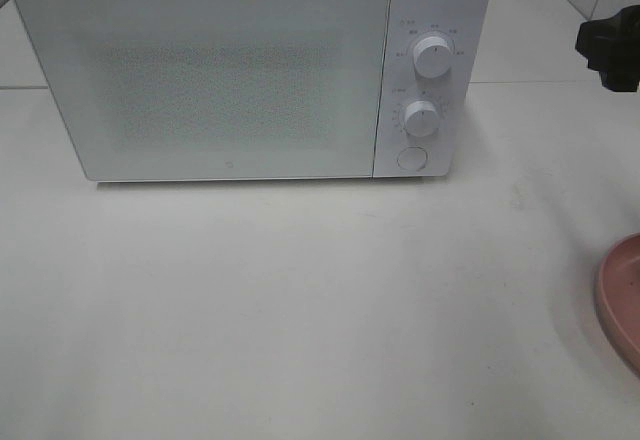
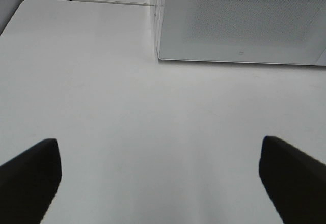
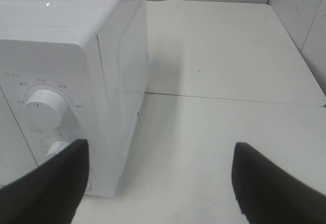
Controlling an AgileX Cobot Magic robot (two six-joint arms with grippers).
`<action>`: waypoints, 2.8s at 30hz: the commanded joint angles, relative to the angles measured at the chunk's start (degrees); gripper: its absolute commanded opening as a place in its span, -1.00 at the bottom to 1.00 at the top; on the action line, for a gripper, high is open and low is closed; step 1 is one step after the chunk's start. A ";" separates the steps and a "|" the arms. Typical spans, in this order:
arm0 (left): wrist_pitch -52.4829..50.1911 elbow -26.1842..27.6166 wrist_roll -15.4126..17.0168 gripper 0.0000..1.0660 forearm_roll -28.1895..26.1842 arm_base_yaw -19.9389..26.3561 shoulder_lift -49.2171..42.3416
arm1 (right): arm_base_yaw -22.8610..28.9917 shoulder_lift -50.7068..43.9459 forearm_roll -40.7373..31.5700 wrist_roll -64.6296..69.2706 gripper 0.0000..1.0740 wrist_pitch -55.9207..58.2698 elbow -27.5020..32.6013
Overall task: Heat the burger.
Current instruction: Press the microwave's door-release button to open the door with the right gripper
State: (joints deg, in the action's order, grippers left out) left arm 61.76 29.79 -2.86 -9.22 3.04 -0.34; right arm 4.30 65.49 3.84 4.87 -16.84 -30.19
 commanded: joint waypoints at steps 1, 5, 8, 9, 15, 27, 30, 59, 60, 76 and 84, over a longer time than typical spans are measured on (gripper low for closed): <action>-0.40 -0.11 0.17 0.84 -0.46 0.17 -0.92 | 0.00 3.55 0.29 -0.97 0.39 -7.96 0.57; -0.40 -0.11 0.17 0.84 -0.46 0.17 -0.92 | 0.00 6.65 -1.49 -2.69 0.39 -16.21 2.86; -0.40 -0.11 0.17 0.84 -0.46 0.17 -0.92 | 0.00 8.65 -4.41 -5.39 0.39 -20.80 4.53; -0.40 -0.11 0.17 0.84 -0.46 0.17 -0.92 | 0.00 8.65 -4.41 -5.39 0.39 -20.80 4.53; -0.40 -0.11 0.17 0.84 -0.46 0.17 -0.92 | 2.81 10.77 -14.15 -12.61 0.39 -28.76 8.54; -0.40 -0.11 0.17 0.84 -0.46 0.17 -0.92 | 14.78 10.77 -25.10 -22.63 0.39 -30.71 9.40; -0.40 -0.11 0.17 0.84 -0.46 0.17 -0.92 | 16.96 11.40 -27.27 -22.63 0.39 -30.88 9.40; -0.40 -0.11 0.06 0.84 -0.46 0.17 -0.92 | 37.47 30.60 -53.11 -23.61 0.39 -49.90 9.22; -0.40 -0.11 0.06 0.84 -0.46 0.17 -0.92 | 37.47 30.60 -53.11 -23.61 0.39 -49.90 9.22; -0.40 -0.11 0.00 0.84 -0.46 0.17 -0.92 | 37.47 30.60 -53.11 -10.14 0.23 -49.85 9.22; -0.40 -0.11 0.00 0.84 -0.46 0.17 -0.92 | 37.47 30.60 -53.11 14.50 -0.17 -49.68 9.22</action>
State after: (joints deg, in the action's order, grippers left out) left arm 61.76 29.79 -2.86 -9.22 3.04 -0.34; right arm 41.48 96.37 -49.16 13.18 -66.00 -20.86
